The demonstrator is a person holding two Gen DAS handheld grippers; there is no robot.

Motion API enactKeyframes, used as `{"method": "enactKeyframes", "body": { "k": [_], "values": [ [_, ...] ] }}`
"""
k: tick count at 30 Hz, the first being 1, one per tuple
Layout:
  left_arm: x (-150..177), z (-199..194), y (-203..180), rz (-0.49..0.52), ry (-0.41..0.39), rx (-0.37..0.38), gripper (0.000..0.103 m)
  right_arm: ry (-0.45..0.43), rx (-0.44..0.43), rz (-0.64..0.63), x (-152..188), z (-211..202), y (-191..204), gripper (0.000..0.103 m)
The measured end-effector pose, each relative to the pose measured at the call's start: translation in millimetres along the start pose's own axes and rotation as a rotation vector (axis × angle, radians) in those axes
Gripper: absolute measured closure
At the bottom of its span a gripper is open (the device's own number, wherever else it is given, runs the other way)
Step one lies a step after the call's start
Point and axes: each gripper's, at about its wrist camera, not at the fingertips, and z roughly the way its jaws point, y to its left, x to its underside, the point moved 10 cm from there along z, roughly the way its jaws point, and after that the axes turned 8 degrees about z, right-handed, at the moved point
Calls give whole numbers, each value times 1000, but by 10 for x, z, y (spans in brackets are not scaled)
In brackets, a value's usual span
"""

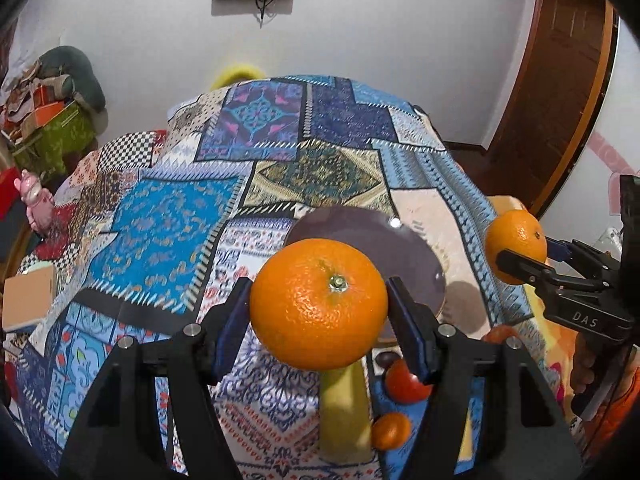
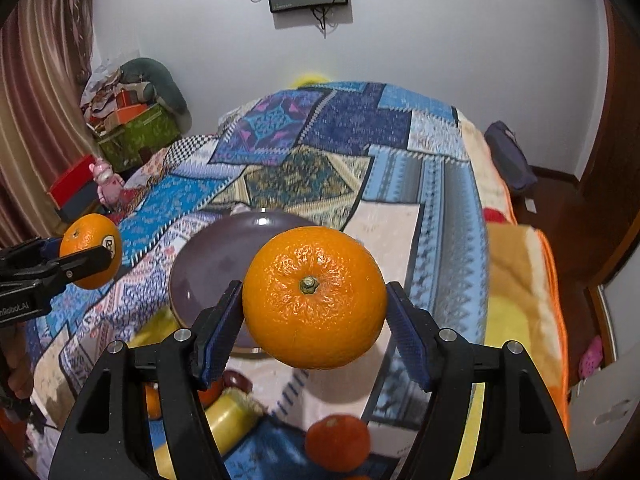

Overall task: Organize fruits
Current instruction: 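Carry the oranges onto the dark plate and open both tools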

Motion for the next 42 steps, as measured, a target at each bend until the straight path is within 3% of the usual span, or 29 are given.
{"method": "enactKeyframes", "body": {
  "k": [8, 16, 31, 42],
  "values": [
    [-338, 165, 8, 4, -13, -1, 37, -36, 7, -48, -267, 91, 71, 36],
    [-501, 474, 42, -5, 10, -2, 37, 15, -8, -75, -304, 465, 180, 36],
    [-426, 1188, 36, 32, 128, -3, 37, 192, -6, -162, -110, 1157, 197, 36],
    [-260, 1538, -51, 39, 209, 35, 37, 303, -29, -175, 15, 1393, 167, 36]
  ]
}}
